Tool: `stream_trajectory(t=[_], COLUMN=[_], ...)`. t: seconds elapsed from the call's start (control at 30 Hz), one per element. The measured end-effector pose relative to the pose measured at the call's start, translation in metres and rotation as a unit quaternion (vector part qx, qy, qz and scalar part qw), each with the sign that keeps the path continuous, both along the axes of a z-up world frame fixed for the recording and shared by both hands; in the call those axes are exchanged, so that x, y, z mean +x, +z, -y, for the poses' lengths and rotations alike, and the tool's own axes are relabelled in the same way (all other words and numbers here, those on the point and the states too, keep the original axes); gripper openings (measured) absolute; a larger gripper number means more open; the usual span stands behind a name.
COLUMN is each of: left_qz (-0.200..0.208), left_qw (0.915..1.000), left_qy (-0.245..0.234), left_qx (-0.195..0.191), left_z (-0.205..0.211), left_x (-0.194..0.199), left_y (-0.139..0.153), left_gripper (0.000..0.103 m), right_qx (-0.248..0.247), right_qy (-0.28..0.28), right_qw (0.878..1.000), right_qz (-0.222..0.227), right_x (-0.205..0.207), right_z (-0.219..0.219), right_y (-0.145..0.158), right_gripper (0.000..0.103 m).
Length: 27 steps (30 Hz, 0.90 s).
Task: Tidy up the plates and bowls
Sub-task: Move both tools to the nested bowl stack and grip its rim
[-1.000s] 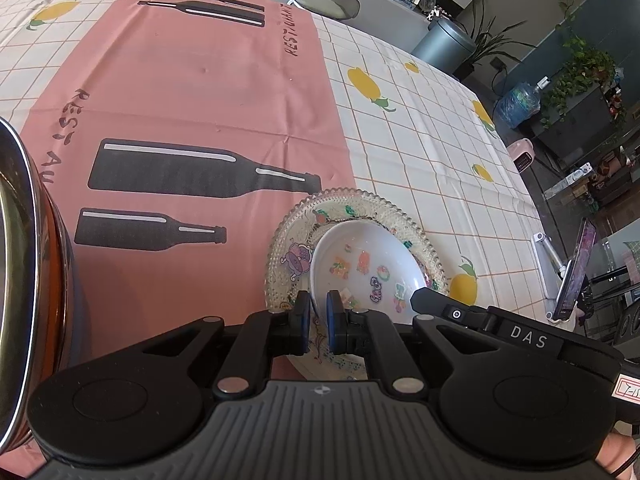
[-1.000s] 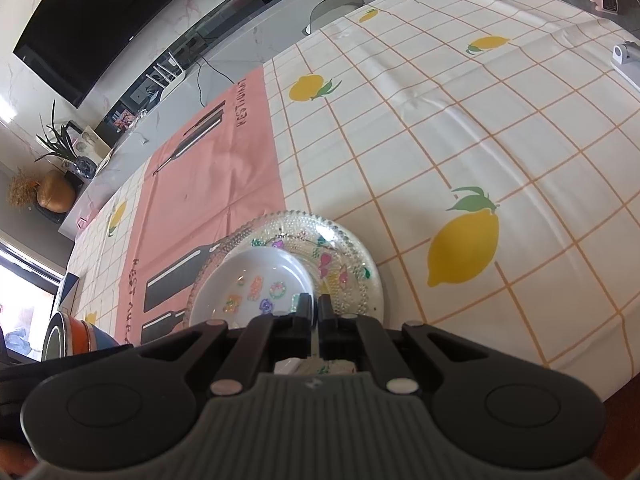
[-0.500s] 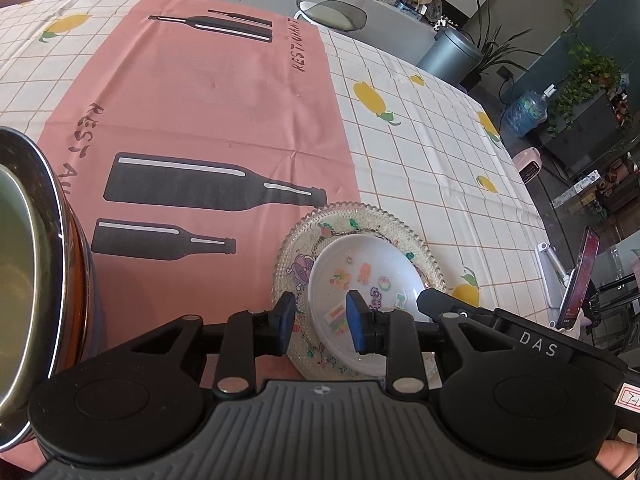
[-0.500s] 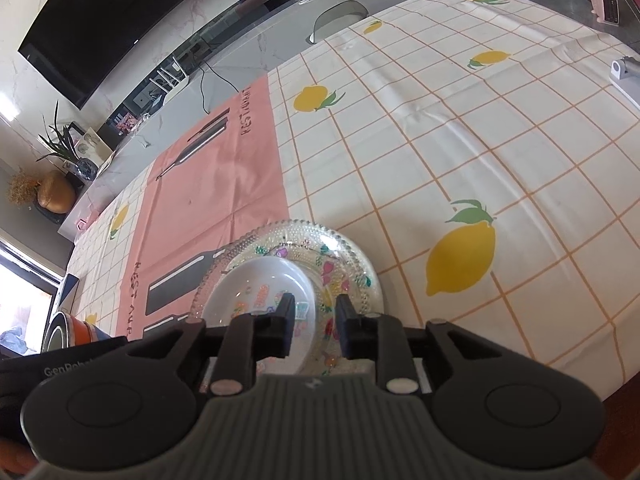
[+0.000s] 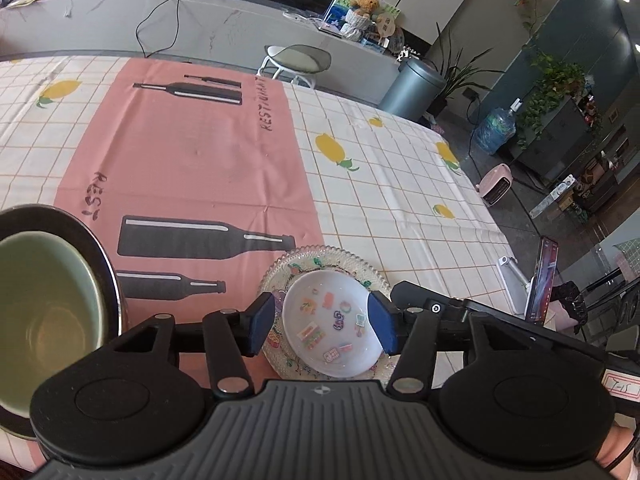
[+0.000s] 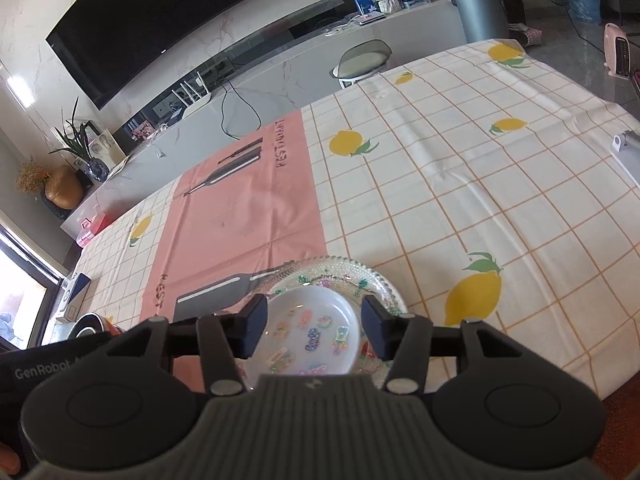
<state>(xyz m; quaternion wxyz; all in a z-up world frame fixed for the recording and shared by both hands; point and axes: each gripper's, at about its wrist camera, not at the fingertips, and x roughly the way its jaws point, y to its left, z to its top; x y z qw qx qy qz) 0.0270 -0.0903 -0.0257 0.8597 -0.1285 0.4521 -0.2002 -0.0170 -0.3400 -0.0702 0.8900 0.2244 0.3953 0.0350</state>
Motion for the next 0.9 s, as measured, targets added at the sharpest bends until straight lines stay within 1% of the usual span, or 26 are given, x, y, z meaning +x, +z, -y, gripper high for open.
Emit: stream_trajectory(t=[0.07, 0.1, 0.13, 0.2, 0.3, 0.37, 0.43, 0.5, 0.6, 0.73, 0.9], left_qz=[0.004, 0.007, 0.012, 0.021, 0.038, 0.043, 0.044, 0.044, 0.038, 0.025, 0.004], left_qw=[1.0, 1.0, 0.9999, 0.9998, 0.999, 0.9984, 0.9975, 0.9963, 0.9938, 0.9889, 0.9836], left_qy=[-0.005, -0.006, -0.005, 0.001, 0.021, 0.036, 0.054, 0.074, 0.105, 0.145, 0.179], left_qx=[-0.001, 0.0, 0.001, 0.002, 0.004, 0.005, 0.003, 0.001, -0.004, -0.015, -0.021], left_z=[-0.008, -0.012, -0.019, -0.032, -0.054, -0.071, -0.089, -0.105, -0.13, -0.163, -0.189], left_x=[-0.003, -0.004, -0.005, -0.008, -0.014, -0.017, -0.019, -0.022, -0.023, -0.025, -0.027], left_y=[0.008, 0.013, 0.018, 0.027, 0.038, 0.043, 0.044, 0.044, 0.04, 0.029, 0.013], left_gripper=[0.064, 0.066, 0.068, 0.076, 0.085, 0.086, 0.087, 0.087, 0.087, 0.087, 0.088], right_qx=[-0.001, 0.0, 0.002, 0.008, 0.013, 0.013, 0.015, 0.02, 0.022, 0.025, 0.032], right_qy=[0.002, 0.005, 0.009, 0.02, 0.042, 0.055, 0.067, 0.078, 0.099, 0.12, 0.13], right_qw=[1.0, 1.0, 1.0, 1.0, 0.999, 0.998, 0.998, 0.997, 0.995, 0.992, 0.99], right_qz=[0.004, 0.006, 0.007, 0.006, 0.005, 0.002, -0.003, -0.009, -0.019, -0.027, -0.046], right_x=[-0.002, -0.002, -0.003, -0.002, 0.0, 0.002, 0.003, 0.005, 0.009, 0.013, 0.021], right_z=[-0.006, -0.009, -0.013, -0.023, -0.041, -0.055, -0.068, -0.082, -0.102, -0.125, -0.145], right_y=[0.006, 0.008, 0.01, 0.014, 0.017, 0.018, 0.017, 0.016, 0.015, 0.014, 0.008], right_gripper=[0.061, 0.064, 0.064, 0.067, 0.069, 0.072, 0.08, 0.083, 0.085, 0.086, 0.086])
